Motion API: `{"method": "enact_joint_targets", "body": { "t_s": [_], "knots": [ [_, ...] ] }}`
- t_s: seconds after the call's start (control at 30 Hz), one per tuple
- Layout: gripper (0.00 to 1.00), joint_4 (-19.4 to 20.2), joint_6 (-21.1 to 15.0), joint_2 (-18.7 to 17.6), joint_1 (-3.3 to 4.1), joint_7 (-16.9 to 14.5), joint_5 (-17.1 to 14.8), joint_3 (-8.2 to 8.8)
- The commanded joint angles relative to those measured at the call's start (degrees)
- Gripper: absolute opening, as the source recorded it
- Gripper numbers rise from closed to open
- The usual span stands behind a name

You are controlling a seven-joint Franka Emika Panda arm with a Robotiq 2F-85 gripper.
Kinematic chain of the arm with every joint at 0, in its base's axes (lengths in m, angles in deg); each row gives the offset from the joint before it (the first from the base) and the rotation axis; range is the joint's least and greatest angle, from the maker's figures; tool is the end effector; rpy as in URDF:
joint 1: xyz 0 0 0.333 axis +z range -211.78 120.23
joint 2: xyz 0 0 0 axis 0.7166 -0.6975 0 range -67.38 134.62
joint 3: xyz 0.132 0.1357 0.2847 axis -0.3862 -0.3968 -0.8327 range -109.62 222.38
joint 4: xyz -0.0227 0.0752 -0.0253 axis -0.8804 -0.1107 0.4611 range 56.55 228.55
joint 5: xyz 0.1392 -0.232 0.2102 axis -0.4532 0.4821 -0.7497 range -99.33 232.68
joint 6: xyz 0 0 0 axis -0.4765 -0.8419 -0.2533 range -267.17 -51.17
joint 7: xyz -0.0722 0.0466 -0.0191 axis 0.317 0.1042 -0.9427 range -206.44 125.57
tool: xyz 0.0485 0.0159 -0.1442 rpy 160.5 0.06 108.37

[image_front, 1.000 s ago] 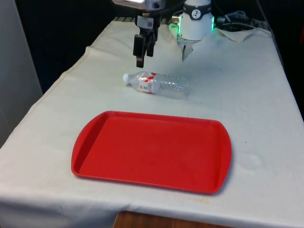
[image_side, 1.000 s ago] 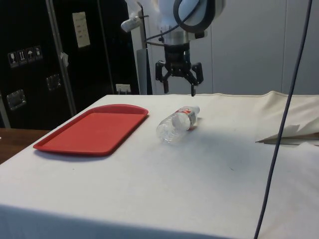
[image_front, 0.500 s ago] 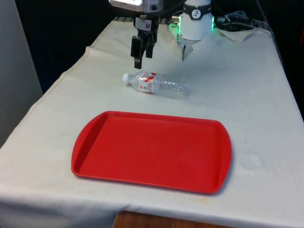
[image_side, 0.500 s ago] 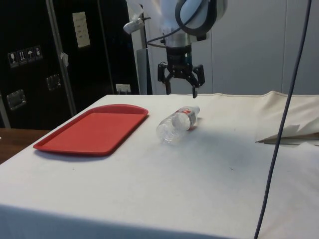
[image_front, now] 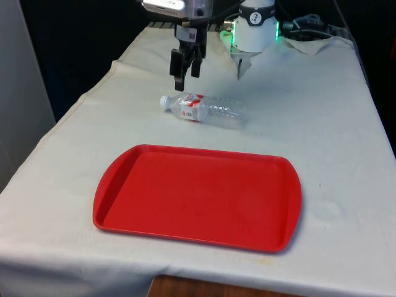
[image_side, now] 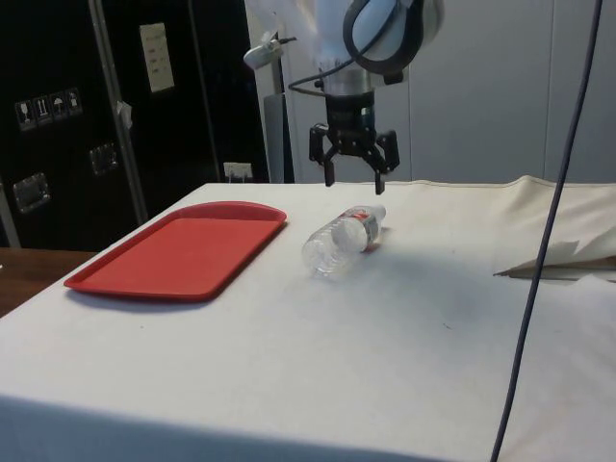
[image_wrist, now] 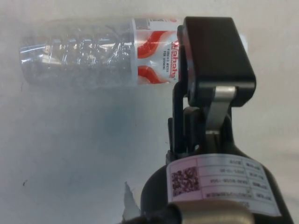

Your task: Place the bottle upright on the tray.

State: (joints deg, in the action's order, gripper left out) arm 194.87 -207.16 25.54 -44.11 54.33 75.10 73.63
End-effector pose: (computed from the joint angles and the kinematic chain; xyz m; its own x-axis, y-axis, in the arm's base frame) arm 0.4491 -0.1242 0.2689 -0.2213 -0.9692 0.1076 -0.9734 0.2128 -0.0849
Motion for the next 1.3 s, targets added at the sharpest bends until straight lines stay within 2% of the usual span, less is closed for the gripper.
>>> {"method": "enact_joint_targets", "body": {
  "t_s": [0.0,0.13,0.17,0.2,0.23,0.43,0.47,0.5,0.6,0.73,0.77,0.8,0.9,1.0,1.03,1.07,1.1,1.27],
  "knots": [
    [1.0,0.34,-1.38,-0.11,-0.11,0.0,-0.8,-0.23],
    [1.0,1.09,-2.35,-0.11,-0.4,-1.43,-3.44,-0.69],
    [1.0,1.09,-2.35,-0.11,-0.4,-1.43,-3.44,-0.69],
    [1.0,0.52,-1.43,-0.57,0.0,-0.11,-1.72,0.0],
    [1.0,1.32,-2.58,0.06,-0.52,-1.89,-4.35,-0.92],
    [1.0,1.95,-3.04,0.29,-0.69,-4.35,-8.14,-1.15],
    [1.0,1.03,-2.06,-0.57,-0.11,-2.23,-5.44,0.0],
    [1.0,2.01,-3.09,0.34,-0.69,-4.76,-8.71,-1.15],
    [1.0,2.23,-3.27,0.4,-0.74,-6.7,-11.17,-1.09],
    [1.0,2.41,-3.21,0.52,-0.8,-8.59,-13.64,-1.09],
    [1.0,1.66,-2.58,-0.57,-0.23,-6.65,-11.17,0.0],
    [1.0,2.46,-3.15,0.57,-0.8,-9.05,-14.27,-1.09],
    [1.0,2.64,-3.04,0.46,-0.8,-10.89,-16.73,-1.15],
    [1.0,2.69,-2.98,0.23,-0.74,-12.09,-18.45,-1.2],
    [1.0,2.18,-2.58,-0.63,-0.29,-10.37,-16.04,-0.06],
    [1.0,2.69,-2.98,0.06,-0.74,-12.49,-19.02,-1.26],
    [1.0,2.69,-2.92,-0.23,-0.74,-13.18,-20.05,-1.38],
    [1.0,2.46,-2.35,-0.74,-0.92,-15.3,-22.8,-1.49]
  ]
}}
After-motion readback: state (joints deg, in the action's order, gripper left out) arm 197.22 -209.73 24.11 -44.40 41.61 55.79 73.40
